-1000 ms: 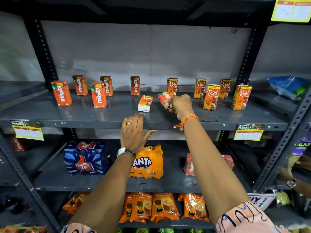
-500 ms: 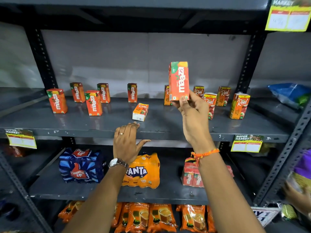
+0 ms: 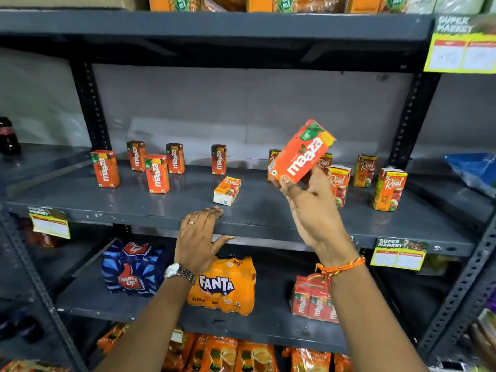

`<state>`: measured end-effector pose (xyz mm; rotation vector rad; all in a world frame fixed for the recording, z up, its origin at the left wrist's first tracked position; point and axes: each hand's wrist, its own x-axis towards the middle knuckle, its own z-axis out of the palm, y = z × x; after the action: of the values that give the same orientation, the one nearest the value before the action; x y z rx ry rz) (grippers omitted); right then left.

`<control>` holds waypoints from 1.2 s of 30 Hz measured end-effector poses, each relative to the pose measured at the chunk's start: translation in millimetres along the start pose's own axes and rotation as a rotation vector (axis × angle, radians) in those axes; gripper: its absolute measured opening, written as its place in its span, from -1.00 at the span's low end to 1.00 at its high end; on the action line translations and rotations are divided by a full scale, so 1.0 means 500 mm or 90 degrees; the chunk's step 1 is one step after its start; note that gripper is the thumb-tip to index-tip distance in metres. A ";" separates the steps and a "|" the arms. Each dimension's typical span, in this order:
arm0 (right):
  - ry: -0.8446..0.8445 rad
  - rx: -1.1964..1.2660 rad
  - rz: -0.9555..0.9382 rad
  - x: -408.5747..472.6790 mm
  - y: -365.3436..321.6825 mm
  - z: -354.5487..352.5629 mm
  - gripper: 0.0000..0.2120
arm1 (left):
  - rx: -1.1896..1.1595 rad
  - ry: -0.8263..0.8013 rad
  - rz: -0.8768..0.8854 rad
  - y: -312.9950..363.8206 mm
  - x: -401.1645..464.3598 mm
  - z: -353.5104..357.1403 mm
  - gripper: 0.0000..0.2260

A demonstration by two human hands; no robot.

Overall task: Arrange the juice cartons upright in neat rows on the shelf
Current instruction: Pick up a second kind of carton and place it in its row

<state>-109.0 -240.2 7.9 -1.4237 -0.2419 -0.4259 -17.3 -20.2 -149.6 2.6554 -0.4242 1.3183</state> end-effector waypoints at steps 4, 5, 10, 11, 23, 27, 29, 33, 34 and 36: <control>-0.014 -0.088 0.016 0.031 0.009 0.002 -0.66 | 0.020 -0.004 0.046 -0.039 0.000 -0.028 -0.41; -0.025 -0.097 0.020 0.034 0.019 0.034 -0.67 | 0.031 0.000 0.042 -0.087 -0.013 -0.040 -0.41; -0.040 -0.159 0.053 0.066 0.055 0.119 -0.72 | 0.035 -0.005 0.001 -0.199 -0.032 -0.055 -0.41; -0.035 -0.179 0.060 0.074 0.070 0.140 -0.73 | 0.024 -0.003 0.003 -0.216 -0.034 -0.055 -0.43; 0.106 -0.497 0.009 0.105 0.199 0.399 -0.84 | -0.024 0.050 0.028 -0.299 -0.050 -0.047 -0.55; 0.111 -0.542 0.069 0.121 0.245 0.411 -0.70 | -0.029 0.056 0.031 -0.301 -0.049 -0.048 -0.54; 0.021 -0.599 0.151 0.112 0.277 0.403 -0.66 | -0.032 0.060 0.032 -0.303 -0.051 -0.044 -0.54; 0.117 -0.579 0.043 0.128 0.259 0.422 -0.72 | -0.031 0.062 0.036 -0.307 -0.050 -0.040 -0.53; 0.130 -0.594 0.022 0.131 0.249 0.431 -0.70 | -0.033 0.061 0.036 -0.307 -0.051 -0.038 -0.54; 0.125 -0.607 0.017 0.132 0.248 0.432 -0.66 | -0.033 0.059 0.034 -0.307 -0.051 -0.037 -0.54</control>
<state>22.4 -25.4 -46.7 -2.2900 0.1764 -0.7021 2.4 135.1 -159.7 2.5464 -0.5138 1.4184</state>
